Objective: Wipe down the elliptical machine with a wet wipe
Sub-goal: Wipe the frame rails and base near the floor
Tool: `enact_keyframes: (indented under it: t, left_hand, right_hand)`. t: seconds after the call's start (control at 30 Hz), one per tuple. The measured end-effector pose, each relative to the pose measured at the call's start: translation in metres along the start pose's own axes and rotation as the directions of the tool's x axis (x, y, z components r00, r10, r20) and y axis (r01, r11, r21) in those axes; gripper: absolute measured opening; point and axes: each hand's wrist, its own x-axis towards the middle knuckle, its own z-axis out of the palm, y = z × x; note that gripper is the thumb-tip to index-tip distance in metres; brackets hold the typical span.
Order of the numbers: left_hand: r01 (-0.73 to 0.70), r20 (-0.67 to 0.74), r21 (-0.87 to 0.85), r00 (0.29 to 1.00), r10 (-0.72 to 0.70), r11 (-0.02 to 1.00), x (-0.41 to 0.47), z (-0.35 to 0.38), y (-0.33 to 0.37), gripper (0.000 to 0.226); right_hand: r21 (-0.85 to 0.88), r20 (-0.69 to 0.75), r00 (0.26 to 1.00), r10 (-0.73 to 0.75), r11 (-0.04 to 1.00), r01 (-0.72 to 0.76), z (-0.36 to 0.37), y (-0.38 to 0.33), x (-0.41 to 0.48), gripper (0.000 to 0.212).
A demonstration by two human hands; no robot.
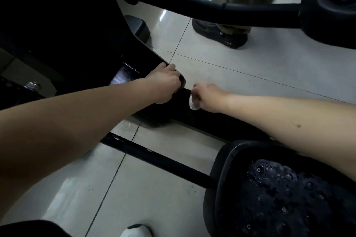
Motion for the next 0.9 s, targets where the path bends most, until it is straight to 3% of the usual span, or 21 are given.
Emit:
enact_keyframes:
  t: [0.27,0.53,0.6,0.73,0.9]
  left_hand:
    - [-0.032,-0.107,0.029,0.994,0.035,0.999,0.0,0.012,0.0,0.021]
    - [-0.022,-0.114,0.049,0.993,0.027,0.999,-0.014,0.013,0.0,0.028]
    - [-0.02,-0.109,0.036,0.994,0.024,0.999,-0.016,0.013,-0.002,0.028]
    - [-0.014,-0.103,0.057,0.994,0.02,0.998,-0.015,0.01,-0.002,0.027]
    - [-0.012,-0.084,0.055,0.996,0.017,0.998,-0.011,0.004,0.001,0.028]
  right_hand:
    - [-0.168,0.227,0.968,0.103,0.984,-0.066,-0.019,0.042,-0.054,0.008]
    - [0.079,-0.03,1.0,-0.009,0.997,0.012,0.005,-0.027,0.017,0.022]
    - [0.118,-0.037,0.997,-0.062,0.991,0.066,0.007,-0.029,0.017,0.017]
    - [0.027,0.113,0.978,-0.174,0.985,0.172,0.002,0.005,-0.025,0.011]
    - [-0.094,0.257,0.962,-0.09,0.989,0.117,-0.005,0.049,-0.075,0.008]
